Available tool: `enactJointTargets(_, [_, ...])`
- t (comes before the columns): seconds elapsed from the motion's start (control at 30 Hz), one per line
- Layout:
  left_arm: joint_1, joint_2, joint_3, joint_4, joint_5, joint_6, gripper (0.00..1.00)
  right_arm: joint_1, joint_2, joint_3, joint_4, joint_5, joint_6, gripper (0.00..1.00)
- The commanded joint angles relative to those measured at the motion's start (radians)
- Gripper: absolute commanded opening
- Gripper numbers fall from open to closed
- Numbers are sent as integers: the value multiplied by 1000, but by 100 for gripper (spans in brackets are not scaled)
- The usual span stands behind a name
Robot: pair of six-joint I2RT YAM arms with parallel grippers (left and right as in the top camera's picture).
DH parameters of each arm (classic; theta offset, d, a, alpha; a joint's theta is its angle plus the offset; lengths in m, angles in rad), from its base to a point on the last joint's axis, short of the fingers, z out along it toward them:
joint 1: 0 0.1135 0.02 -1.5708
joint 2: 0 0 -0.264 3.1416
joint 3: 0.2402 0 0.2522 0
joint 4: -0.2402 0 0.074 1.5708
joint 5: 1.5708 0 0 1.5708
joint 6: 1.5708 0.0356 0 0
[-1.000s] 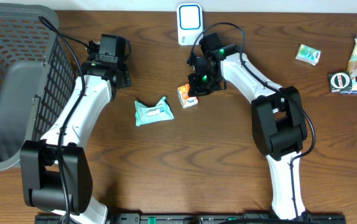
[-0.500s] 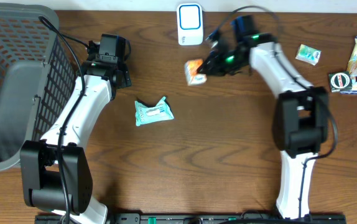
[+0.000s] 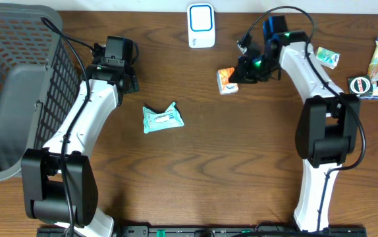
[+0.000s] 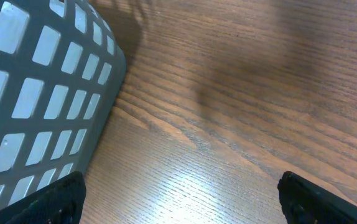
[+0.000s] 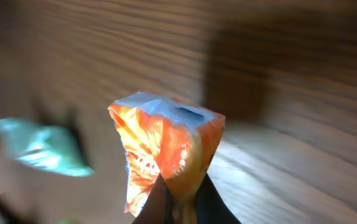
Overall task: Scan the item barcode
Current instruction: 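Lift the orange pack up to the scanner with the right gripper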
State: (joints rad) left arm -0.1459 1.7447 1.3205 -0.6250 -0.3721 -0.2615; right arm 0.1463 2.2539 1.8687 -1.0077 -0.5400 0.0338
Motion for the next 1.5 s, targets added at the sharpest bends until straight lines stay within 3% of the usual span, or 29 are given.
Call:
enactJointTargets(0.0, [1,-4,12,-3,-14,5,98,42,-23,-21,-1,260,40,25])
enactJointTargets(0.03, [1,-4,12,-3,-14,5,98,48,-23,-21,0,276,40,34])
enactJointTargets(0.2, [1,-4,12,-3,-14,5,98,71,-23,-21,11,296,41,54])
enactJointTargets(0.6, [1,-4,12,-3,-14,5,98,134,-23,-21,97,307,78,42])
enactJointTargets(0.93, [1,-4,12,-3,-14,5,98,206,-21,-21,106,533,159,31])
enactJointTargets(1.1, [1,-4,12,-3,-14,5,98,259,-1,-21,73,760,206,32])
enactJointTargets(1.47, [1,-4,12,-3,-14,5,98,306,116,-21,80,804,206,33])
